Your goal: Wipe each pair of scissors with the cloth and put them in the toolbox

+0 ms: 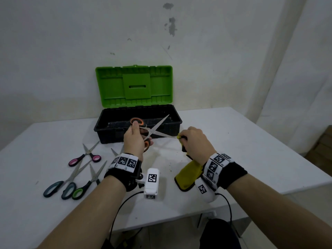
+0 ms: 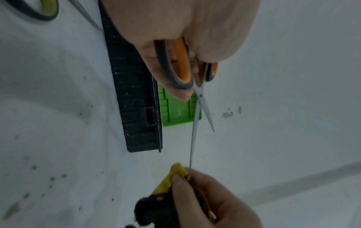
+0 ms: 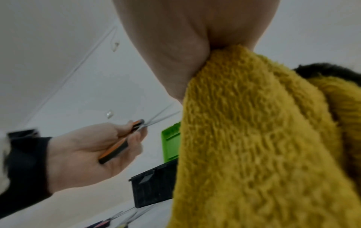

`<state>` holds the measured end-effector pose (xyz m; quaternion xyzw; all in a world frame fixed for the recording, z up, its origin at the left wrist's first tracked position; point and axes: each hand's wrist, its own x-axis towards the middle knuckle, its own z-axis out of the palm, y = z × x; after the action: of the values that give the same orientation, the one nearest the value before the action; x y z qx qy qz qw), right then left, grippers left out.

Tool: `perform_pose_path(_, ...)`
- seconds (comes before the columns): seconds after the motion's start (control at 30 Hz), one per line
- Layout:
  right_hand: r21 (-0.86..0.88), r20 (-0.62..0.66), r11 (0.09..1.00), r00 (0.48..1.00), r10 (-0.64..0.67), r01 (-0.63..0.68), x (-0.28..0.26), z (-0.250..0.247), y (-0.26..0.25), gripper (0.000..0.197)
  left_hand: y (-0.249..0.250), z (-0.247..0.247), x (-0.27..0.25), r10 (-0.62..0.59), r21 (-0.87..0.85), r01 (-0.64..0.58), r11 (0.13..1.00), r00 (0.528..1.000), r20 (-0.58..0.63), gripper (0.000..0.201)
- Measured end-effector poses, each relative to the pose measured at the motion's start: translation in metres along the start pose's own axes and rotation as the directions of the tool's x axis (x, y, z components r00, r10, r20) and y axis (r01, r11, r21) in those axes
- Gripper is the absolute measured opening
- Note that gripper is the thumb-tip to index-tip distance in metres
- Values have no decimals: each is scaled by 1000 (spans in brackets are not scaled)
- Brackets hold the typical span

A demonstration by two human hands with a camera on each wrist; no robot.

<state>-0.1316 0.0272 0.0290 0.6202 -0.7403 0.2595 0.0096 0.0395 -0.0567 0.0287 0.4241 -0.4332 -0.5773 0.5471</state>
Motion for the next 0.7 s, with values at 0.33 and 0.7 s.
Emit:
perform_pose_path(0.33,136,-27,965,973,230,-224,32,3,54,17,-10,19,5,-16,-83,18,996,999,28,40)
perform_pose_path(0.7,48,320,972,925,203,-230,24,5,53,49,-26,42,2,-192,-155,195,969,981,36,42)
